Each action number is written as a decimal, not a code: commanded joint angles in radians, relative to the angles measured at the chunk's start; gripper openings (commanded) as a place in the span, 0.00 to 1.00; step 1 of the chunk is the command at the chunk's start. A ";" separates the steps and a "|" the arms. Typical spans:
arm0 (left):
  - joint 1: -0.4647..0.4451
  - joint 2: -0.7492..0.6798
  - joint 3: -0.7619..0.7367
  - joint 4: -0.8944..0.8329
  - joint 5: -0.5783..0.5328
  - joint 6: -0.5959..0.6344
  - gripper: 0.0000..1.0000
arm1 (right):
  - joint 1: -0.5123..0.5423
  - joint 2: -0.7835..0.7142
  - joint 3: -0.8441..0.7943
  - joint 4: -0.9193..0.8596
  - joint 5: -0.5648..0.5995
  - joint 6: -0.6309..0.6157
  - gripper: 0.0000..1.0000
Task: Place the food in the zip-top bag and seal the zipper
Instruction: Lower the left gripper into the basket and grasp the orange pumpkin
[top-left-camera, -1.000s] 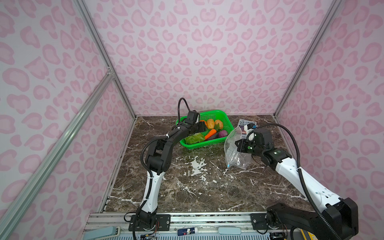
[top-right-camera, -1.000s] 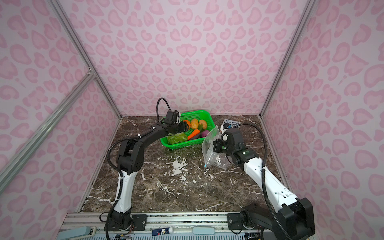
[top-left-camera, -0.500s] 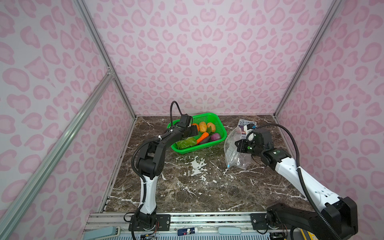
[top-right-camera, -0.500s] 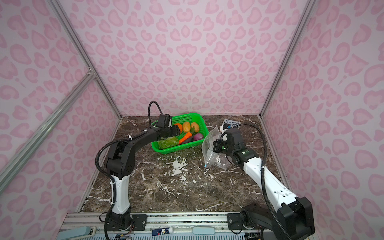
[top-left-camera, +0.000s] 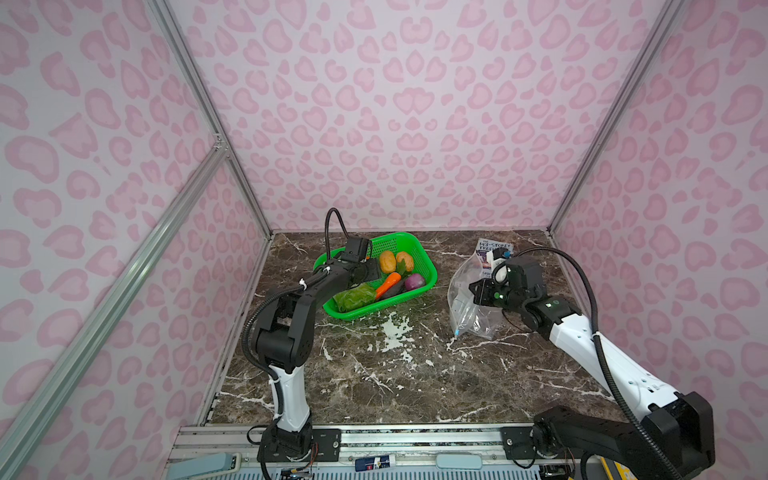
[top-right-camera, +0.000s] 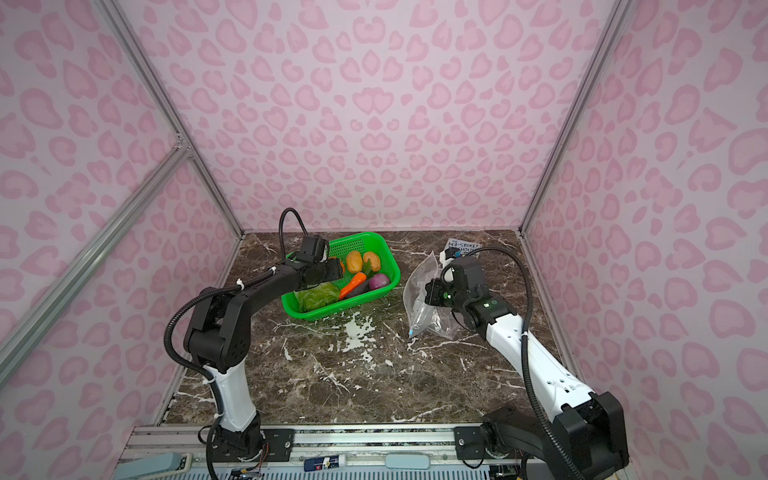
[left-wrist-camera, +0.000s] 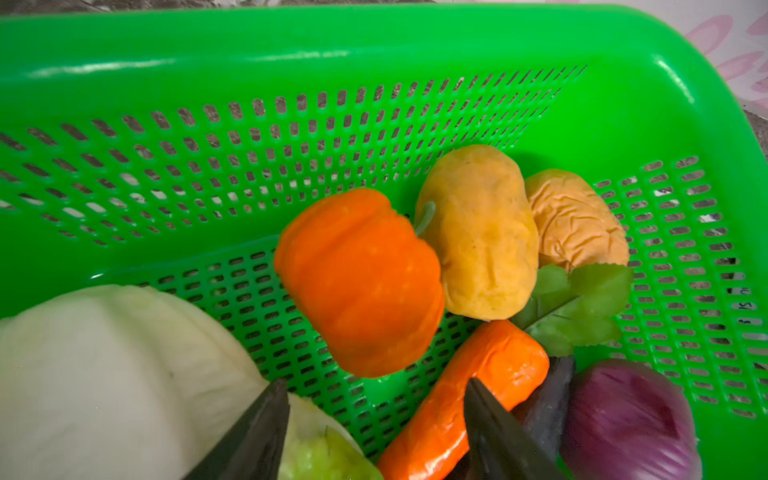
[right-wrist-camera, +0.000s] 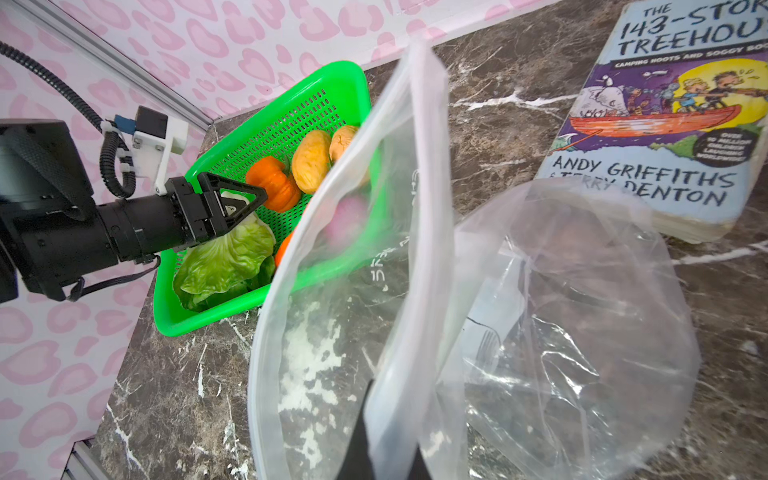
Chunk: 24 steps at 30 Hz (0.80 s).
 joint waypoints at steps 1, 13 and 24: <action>0.004 0.020 0.063 -0.031 -0.032 0.015 0.69 | 0.001 0.000 -0.001 0.017 -0.003 -0.006 0.00; 0.011 0.148 0.227 -0.095 -0.077 -0.056 0.71 | 0.001 -0.008 -0.004 0.005 0.006 -0.016 0.00; 0.011 0.242 0.290 -0.093 0.000 -0.084 0.71 | 0.000 -0.015 -0.004 -0.006 0.011 -0.022 0.00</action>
